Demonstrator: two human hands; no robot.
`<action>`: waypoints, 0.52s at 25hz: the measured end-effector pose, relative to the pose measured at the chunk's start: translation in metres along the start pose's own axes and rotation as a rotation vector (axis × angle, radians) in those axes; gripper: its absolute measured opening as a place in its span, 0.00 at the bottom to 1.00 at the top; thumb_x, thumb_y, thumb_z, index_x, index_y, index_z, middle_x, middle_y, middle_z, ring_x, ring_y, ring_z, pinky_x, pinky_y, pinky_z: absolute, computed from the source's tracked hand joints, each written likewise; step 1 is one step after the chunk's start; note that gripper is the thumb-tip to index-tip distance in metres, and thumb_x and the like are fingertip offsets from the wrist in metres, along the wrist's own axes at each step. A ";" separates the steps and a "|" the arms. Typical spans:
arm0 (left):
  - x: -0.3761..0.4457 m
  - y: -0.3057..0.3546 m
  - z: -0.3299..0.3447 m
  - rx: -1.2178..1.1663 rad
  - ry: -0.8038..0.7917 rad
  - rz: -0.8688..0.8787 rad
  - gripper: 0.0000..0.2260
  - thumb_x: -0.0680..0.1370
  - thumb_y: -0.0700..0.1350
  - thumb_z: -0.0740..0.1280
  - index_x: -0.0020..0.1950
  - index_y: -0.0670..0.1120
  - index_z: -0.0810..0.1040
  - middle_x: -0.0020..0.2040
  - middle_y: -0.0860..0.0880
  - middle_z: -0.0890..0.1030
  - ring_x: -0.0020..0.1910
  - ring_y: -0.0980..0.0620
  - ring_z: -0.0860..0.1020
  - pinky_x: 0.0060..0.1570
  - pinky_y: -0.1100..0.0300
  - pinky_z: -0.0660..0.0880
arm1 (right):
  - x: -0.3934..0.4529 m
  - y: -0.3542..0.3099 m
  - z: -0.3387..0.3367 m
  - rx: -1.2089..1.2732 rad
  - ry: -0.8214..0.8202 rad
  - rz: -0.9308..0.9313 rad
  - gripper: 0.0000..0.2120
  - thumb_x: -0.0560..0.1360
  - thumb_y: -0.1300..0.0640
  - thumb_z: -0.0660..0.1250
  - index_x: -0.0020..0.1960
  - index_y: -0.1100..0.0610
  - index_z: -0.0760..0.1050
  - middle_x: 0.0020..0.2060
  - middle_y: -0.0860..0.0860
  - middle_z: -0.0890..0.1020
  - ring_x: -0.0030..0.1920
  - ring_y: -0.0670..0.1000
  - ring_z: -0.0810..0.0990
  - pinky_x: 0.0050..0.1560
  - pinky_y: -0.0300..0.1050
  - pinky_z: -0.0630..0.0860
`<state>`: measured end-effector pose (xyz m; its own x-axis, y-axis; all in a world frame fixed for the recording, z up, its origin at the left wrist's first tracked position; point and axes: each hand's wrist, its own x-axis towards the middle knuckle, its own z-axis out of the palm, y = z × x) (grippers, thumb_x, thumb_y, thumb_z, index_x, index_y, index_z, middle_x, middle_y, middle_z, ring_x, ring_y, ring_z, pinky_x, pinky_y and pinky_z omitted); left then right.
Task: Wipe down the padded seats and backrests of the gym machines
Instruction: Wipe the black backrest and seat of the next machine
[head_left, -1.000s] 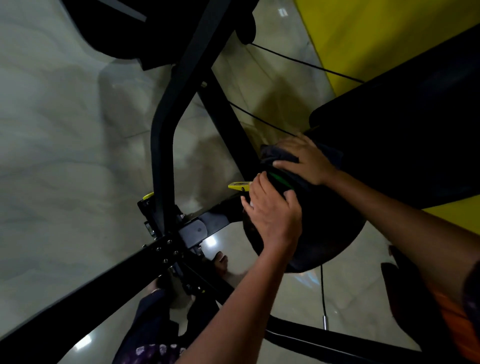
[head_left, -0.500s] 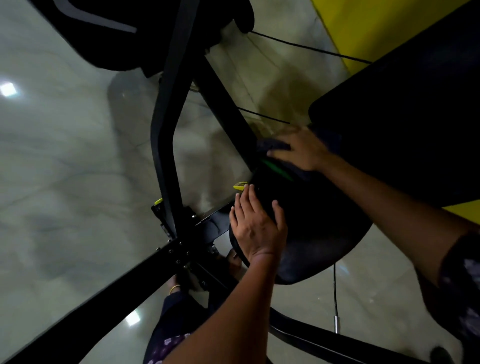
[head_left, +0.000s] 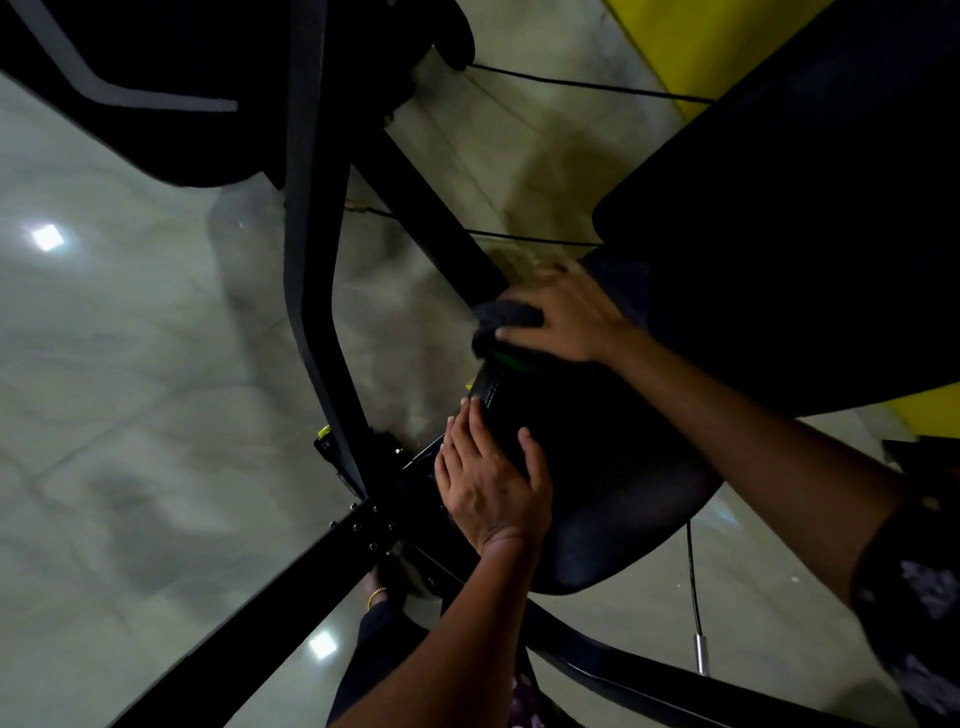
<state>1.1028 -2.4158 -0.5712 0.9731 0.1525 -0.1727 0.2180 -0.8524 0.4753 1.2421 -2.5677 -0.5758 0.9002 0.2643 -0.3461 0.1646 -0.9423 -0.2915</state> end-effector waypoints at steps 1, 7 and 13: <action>0.001 0.000 0.001 0.006 0.006 0.002 0.26 0.74 0.55 0.56 0.66 0.42 0.73 0.62 0.44 0.77 0.62 0.44 0.75 0.63 0.55 0.60 | 0.005 0.017 -0.003 0.009 0.045 0.108 0.38 0.65 0.27 0.48 0.61 0.50 0.77 0.57 0.53 0.81 0.62 0.54 0.74 0.65 0.48 0.58; 0.000 0.002 0.000 0.012 0.011 0.008 0.26 0.74 0.56 0.55 0.66 0.42 0.72 0.62 0.44 0.77 0.61 0.44 0.75 0.62 0.53 0.64 | -0.001 0.076 -0.006 0.278 0.300 0.681 0.30 0.73 0.38 0.57 0.68 0.55 0.71 0.66 0.58 0.74 0.67 0.59 0.69 0.65 0.52 0.62; 0.000 0.003 -0.003 0.007 -0.006 0.009 0.27 0.75 0.56 0.54 0.67 0.41 0.72 0.63 0.43 0.76 0.61 0.43 0.75 0.61 0.48 0.69 | -0.053 0.029 0.029 0.317 0.441 0.777 0.29 0.77 0.43 0.56 0.76 0.52 0.58 0.75 0.50 0.61 0.75 0.55 0.57 0.73 0.52 0.53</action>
<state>1.1039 -2.4165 -0.5670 0.9745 0.1419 -0.1736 0.2087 -0.8573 0.4706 1.1870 -2.6035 -0.5919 0.7937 -0.5759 -0.1959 -0.6035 -0.7051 -0.3724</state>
